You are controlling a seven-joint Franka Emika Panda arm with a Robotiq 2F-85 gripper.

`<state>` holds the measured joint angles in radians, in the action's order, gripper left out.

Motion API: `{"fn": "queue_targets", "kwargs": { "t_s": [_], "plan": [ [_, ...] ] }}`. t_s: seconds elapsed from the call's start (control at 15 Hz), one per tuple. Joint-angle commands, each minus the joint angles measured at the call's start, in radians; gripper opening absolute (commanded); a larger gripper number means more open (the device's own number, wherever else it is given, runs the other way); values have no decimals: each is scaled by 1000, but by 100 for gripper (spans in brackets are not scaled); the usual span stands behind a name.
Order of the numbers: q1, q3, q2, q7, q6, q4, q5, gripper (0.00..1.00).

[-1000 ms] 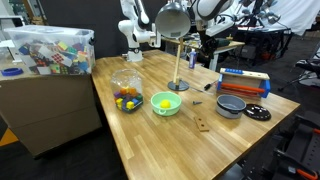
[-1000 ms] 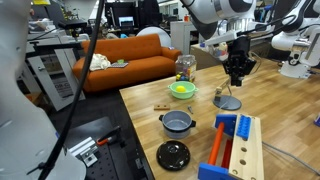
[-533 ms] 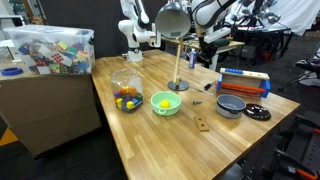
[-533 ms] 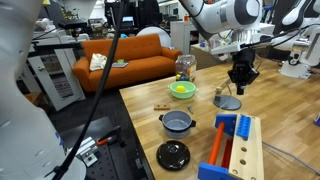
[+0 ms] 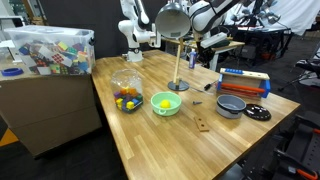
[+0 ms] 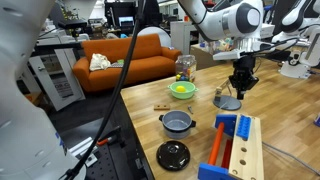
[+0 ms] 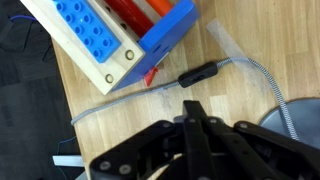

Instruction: Turn on the lamp light

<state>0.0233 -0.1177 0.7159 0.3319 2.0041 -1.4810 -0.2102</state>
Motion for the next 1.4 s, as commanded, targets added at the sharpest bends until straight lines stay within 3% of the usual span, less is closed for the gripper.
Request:
{"fn": "queue_targets", "kwargs": {
  "t_s": [0.0,0.67,0.73,1.33],
  "plan": [
    [-7,-3,47,-7,-42,58,34,0],
    [-17,-6,97,-23,-106,110,68,0],
    [-5,-16,87,-4,-65,78,50,1],
    [-6,-15,92,-1,-83,94,56,0]
  ]
}}
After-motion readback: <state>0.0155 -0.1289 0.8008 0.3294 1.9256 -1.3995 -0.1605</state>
